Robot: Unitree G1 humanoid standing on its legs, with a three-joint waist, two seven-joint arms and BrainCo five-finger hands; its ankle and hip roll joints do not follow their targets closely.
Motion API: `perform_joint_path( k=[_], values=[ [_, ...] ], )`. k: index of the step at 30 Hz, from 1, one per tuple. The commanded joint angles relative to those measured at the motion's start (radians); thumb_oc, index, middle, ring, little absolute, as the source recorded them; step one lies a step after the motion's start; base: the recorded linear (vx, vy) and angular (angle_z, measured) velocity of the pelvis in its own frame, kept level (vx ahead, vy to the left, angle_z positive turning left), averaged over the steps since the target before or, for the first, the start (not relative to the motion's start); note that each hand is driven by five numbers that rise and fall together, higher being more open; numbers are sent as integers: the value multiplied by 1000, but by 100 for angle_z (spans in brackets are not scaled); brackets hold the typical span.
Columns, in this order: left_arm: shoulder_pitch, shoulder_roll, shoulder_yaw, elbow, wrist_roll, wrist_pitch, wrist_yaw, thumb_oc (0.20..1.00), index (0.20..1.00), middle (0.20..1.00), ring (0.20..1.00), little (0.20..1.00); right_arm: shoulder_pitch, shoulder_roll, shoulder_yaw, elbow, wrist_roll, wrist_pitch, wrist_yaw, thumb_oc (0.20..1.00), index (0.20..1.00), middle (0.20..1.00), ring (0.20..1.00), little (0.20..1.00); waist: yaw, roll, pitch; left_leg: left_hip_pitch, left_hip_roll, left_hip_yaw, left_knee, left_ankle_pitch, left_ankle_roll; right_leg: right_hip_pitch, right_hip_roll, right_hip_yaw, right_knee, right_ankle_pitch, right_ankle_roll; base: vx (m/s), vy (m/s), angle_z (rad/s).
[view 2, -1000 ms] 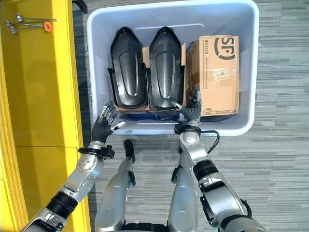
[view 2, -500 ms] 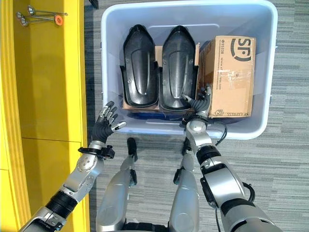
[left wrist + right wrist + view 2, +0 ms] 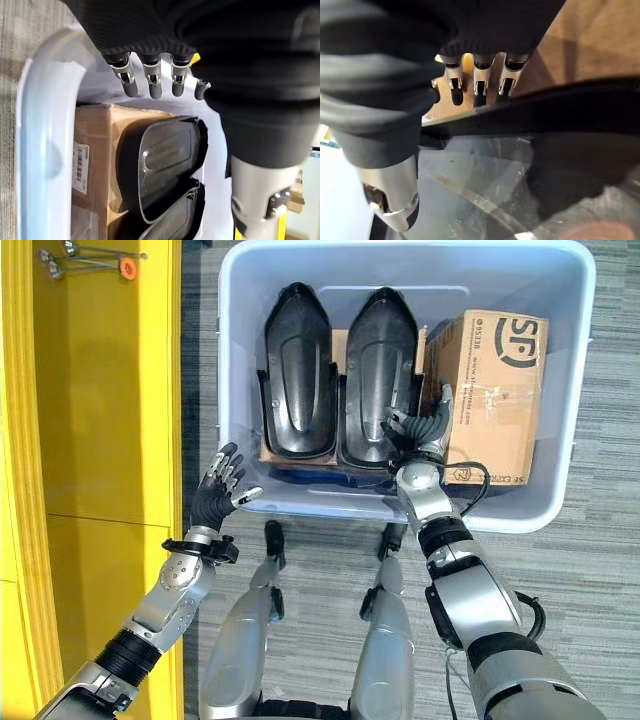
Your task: Move parts from the plastic box to the shelf.
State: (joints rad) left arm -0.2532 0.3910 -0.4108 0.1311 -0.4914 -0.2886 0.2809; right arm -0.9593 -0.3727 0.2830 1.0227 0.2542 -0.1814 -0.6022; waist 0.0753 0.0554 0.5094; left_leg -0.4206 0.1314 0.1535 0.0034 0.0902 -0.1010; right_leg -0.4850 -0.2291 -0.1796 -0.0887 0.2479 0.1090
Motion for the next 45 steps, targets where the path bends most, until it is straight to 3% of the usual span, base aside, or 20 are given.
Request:
perform_joint_path(
  k=[1,19,20,21,22,23,33,45],
  values=[
    [8,43,-19,-85,-19,-54,-17,1000,1000,1000,1000,1000,-80,-106,21,68,-14,-5,-35,1000,1000,1000,1000,1000,0,24,-5,-44,22,-30,58,-9,6,13,-33,29,138,-109,52,0,0,0],
    [-16,32,-47,-81,-23,-56,-33,1000,1000,1000,1000,1000,-89,-90,55,264,-17,42,21,1000,1000,1000,1000,1000,22,57,10,-73,10,-39,78,-14,13,-14,-39,35,155,-113,53,0,0,0],
    [-16,32,-47,-80,-22,-55,-33,1000,1000,1000,1000,1000,-83,-87,52,268,-14,43,24,846,846,846,846,846,22,57,10,-74,10,-39,79,-14,13,-14,-39,35,155,-114,53,0,0,0],
    [-17,30,-49,-80,-22,-54,-34,1000,1000,1000,1000,1000,-75,-82,50,278,-15,47,29,548,548,548,548,548,22,58,10,-74,8,-39,79,-14,13,-13,-39,34,155,-114,53,0,0,0],
    [-17,29,-49,-79,-21,-53,-35,1000,1000,1000,1000,1000,-68,-80,44,283,-12,49,32,407,407,407,407,407,22,59,10,-74,8,-40,80,-15,13,-12,-40,33,154,-114,53,0,0,0],
    [-18,29,-50,-78,-22,-54,-37,1000,1000,1000,1000,1000,-64,-78,42,286,-12,50,33,200,200,200,200,200,23,61,10,-73,7,-40,79,-15,13,-11,-40,32,153,-114,54,0,0,0],
    [-19,23,-55,-70,-23,-53,-37,1000,1000,1000,1000,1000,-20,-57,16,285,-12,53,13,200,200,200,200,200,21,64,3,-53,6,-39,64,-10,13,8,-42,31,149,-114,55,0,1,0],
    [-13,27,-49,-63,-27,-49,-25,1000,1000,1000,1000,1000,-16,-94,7,183,-19,24,-39,200,200,200,200,200,3,45,-7,-40,12,-42,65,-11,11,14,-36,36,152,-118,53,0,0,0]
  ],
)
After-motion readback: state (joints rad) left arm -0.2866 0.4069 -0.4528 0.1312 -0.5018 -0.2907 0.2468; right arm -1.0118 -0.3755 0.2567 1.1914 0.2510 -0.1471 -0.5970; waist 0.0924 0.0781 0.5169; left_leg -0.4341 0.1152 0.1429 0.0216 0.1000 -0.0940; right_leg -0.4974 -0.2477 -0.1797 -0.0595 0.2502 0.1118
